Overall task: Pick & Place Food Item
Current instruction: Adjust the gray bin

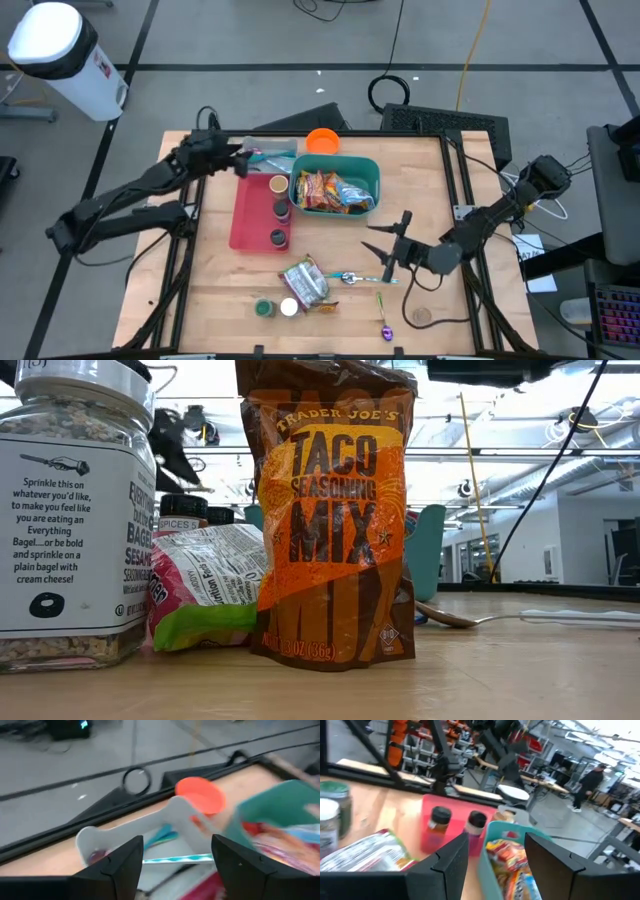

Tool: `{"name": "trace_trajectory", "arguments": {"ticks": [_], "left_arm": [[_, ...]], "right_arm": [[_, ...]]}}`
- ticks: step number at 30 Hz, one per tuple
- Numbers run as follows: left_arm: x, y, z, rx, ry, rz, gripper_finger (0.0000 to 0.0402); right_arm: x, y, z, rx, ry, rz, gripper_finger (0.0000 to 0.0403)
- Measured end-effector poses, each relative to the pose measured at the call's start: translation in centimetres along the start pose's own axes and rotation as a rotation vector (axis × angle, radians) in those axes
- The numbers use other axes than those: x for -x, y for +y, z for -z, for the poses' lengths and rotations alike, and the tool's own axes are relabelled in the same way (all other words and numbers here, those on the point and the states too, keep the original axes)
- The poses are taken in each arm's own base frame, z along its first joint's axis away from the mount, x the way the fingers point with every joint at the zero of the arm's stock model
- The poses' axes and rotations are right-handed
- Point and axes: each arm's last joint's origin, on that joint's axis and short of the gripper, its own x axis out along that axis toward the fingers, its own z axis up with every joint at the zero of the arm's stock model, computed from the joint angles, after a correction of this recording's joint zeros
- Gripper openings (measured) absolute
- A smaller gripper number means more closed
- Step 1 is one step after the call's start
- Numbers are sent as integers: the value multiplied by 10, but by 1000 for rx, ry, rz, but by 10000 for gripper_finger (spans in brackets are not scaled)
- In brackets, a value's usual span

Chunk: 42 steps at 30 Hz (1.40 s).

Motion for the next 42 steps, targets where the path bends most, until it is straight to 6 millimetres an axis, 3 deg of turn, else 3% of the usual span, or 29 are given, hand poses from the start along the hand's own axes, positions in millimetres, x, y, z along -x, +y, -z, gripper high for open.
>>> {"name": "trace_trajectory", "arguments": {"ticks": [5,11,17,23,32,37,42], "left_arm": [[33,-4,9,-23,-108,139,241],[56,-2,23,-15,-187,213,243],[61,1,29,3,-169,206,244],[57,1,29,33,-156,163,244],[48,-2,23,-52,-178,155,244],[44,-6,13,-59,-262,156,244],[36,-4,1,-68,-354,43,244]], "right_arm": [[15,12,5,10,27,-77,194],[23,18,5,-11,23,-115,205],[19,15,5,-20,26,-99,203],[-3,3,2,-92,-4,-167,202],[-58,-46,12,-164,-3,-266,201],[-82,-90,15,-200,-46,-236,200],[-100,-143,9,-231,-108,-262,199]]}}
